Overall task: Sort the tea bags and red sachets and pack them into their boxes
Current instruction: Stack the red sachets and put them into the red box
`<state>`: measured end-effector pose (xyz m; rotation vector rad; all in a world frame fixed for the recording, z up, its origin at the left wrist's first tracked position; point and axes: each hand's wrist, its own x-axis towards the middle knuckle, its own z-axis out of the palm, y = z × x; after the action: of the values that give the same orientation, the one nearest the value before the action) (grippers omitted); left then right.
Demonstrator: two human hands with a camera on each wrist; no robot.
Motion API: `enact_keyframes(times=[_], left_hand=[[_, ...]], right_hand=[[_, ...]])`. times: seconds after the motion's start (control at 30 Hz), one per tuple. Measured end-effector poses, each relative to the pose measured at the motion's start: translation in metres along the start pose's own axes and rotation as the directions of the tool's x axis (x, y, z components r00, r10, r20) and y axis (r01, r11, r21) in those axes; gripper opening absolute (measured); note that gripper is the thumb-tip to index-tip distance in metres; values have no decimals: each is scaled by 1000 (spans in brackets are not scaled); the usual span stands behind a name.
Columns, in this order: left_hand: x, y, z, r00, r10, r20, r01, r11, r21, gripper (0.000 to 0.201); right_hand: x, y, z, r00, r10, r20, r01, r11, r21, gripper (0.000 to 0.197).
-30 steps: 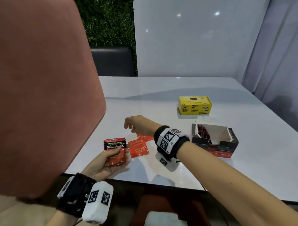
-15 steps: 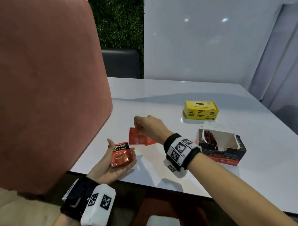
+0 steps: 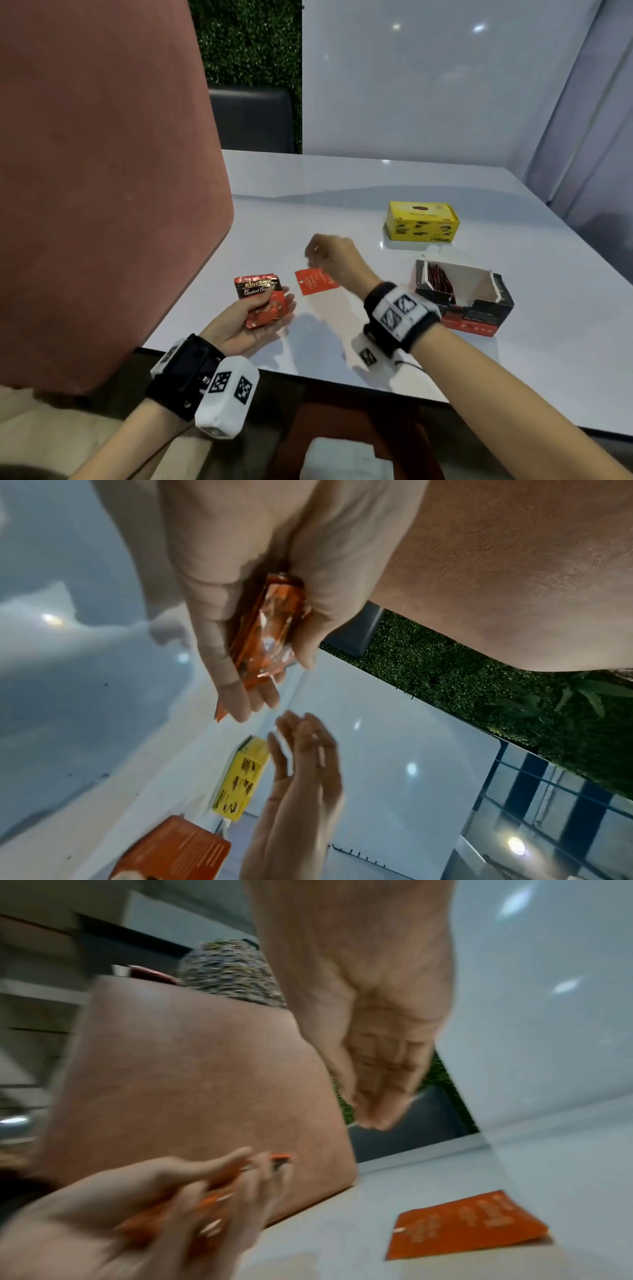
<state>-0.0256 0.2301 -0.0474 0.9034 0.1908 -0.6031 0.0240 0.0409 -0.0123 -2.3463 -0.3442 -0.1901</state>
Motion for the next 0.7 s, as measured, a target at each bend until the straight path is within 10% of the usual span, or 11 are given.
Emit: enact_keyframes(times=[0.17,0.43,0.53,0.7], left_hand=[[7,4,-2,999,31,33,-31,1000,1,65],[12,4,10,998,-19,55,23,997,-70,81],[9,1,19,997,-52,52,58,990,-127,79],[11,-4,35,997,-72,-12,67,966,-248,83]], right_hand=[[28,34,21,864,486,130,-375,795,-477,50],[34,20,22,844,492,213,-393,838,-379,46],[25,5,1,928,355,114,-344,933,-106,8],[-37,-30,-24,961,-244,-129,144,843,-518,19]])
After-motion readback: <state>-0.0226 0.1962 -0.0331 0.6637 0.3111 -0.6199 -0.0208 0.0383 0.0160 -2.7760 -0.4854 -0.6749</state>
